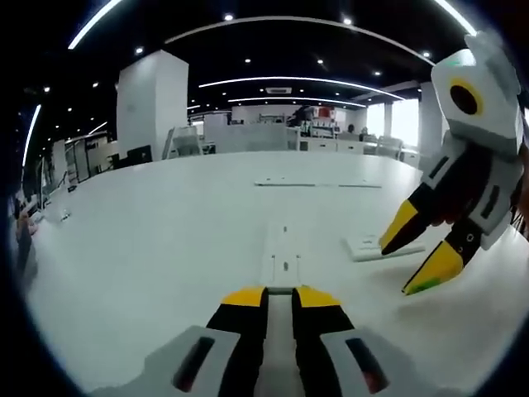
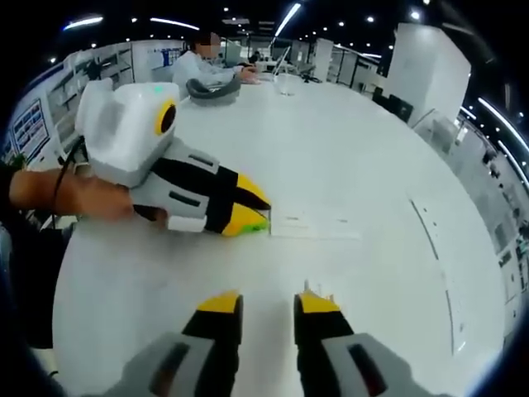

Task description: Locate the socket holder cover, grip the socket holder cover, clip it into the socket holder slot.

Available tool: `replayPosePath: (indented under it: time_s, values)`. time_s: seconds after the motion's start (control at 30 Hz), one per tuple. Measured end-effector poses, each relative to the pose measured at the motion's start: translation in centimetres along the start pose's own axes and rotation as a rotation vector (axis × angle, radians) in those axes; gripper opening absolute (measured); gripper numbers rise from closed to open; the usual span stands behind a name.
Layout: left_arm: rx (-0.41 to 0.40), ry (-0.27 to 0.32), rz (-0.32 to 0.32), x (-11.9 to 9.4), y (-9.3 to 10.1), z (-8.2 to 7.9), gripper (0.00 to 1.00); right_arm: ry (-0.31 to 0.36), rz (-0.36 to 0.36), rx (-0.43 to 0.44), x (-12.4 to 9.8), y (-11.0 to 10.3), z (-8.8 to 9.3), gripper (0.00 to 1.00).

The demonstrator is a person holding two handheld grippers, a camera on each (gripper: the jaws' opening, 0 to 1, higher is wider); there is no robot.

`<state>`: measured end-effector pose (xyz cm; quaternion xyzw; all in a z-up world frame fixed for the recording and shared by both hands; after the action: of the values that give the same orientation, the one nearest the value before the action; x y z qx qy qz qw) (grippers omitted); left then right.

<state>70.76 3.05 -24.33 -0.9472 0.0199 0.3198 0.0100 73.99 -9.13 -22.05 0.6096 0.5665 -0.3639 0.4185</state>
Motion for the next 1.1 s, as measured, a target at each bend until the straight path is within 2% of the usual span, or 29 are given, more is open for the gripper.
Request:
replayPosePath:
  time_s: [0.3,0.4,0.47,0.53,0.63,0.77,0.97,1.1]
  values:
    - [0.01,-0.004,0.038,-0.6,0.0,0.4,0.14,-0.009,0.003,0.001,0.1,0.0,0.0,0.27]
    - [-0.038,-0.007,0.113,-0.8,0.1,0.7,0.19,-0.01,0.006,0.002,0.2,0.0,0.0,0.27]
    - [-0.051,-0.008,0.111,-1.0,-0.3,0.6,0.23,-0.017,0.012,-0.001,0.3,0.0,0.0,0.27]
    - [-0.068,-0.03,0.131,-1.5,-0.5,0.9,0.22,-0.02,0.015,-0.001,0.4,-0.1,-0.1,0.27]
    - [-0.049,-0.057,0.159,-2.2,-0.3,1.4,0.22,-0.016,0.016,0.002,0.3,-0.2,-0.4,0.28]
    - [-0.028,-0.054,0.205,-2.8,0.2,1.4,0.22,-0.024,0.035,-0.011,-0.1,-0.7,-0.9,0.29]
    - [0.042,-0.069,0.235,-2.7,0.4,1.2,0.22,-0.001,0.085,0.066,-1.0,-1.4,-1.3,0.29]
    - [0.063,-0.07,0.257,-2.8,0.3,1.0,0.22,0.072,0.075,0.163,-1.5,-2.7,-1.8,0.29]
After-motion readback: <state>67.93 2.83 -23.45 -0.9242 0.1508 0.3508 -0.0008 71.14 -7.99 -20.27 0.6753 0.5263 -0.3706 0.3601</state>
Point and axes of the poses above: the point that each gripper's makers call its tool centre point, and the gripper's own axes: x roughly forward along the fingers, y roughly to its right, z roughly out of its underside, the point moved 6 cm from there along -x, roughly backward along the fingers, and after that the axes turned 14 degrees about -y, right-handed, at the moved point
